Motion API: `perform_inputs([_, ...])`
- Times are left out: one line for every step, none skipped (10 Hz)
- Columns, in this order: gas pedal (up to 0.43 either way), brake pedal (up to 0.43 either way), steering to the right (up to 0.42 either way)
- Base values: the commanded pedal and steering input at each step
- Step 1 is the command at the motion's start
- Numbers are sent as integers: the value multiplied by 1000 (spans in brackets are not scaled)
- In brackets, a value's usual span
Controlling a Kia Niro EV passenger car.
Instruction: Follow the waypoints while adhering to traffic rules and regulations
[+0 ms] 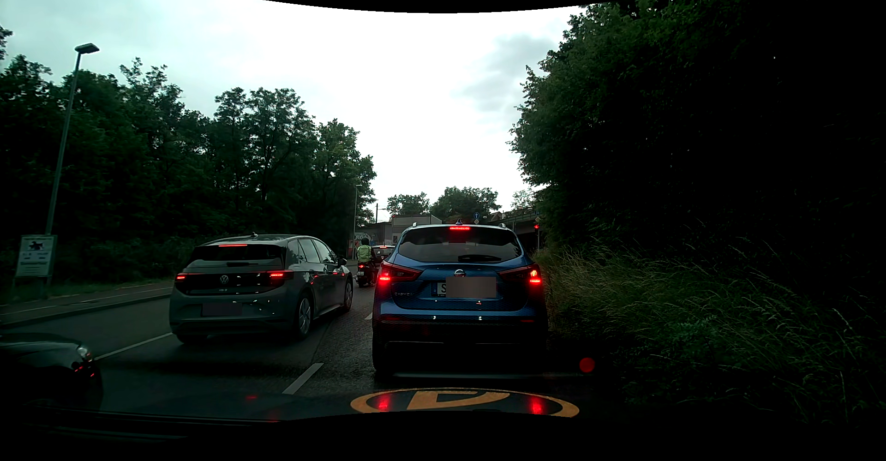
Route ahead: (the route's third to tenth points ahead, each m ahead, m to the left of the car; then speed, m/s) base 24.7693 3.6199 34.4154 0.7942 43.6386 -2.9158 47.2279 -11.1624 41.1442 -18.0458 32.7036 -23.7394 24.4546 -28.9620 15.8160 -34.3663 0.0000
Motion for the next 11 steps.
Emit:
perform_inputs([0,268,-3])
perform_inputs([0,268,-3])
perform_inputs([0,268,-3])
perform_inputs([0,268,-3])
perform_inputs([0,268,-3])
perform_inputs([0,268,-3])
perform_inputs([0,268,-4])
perform_inputs([0,268,-4])
perform_inputs([0,268,-5])
perform_inputs([0,268,-5])
perform_inputs([0,274,-7])
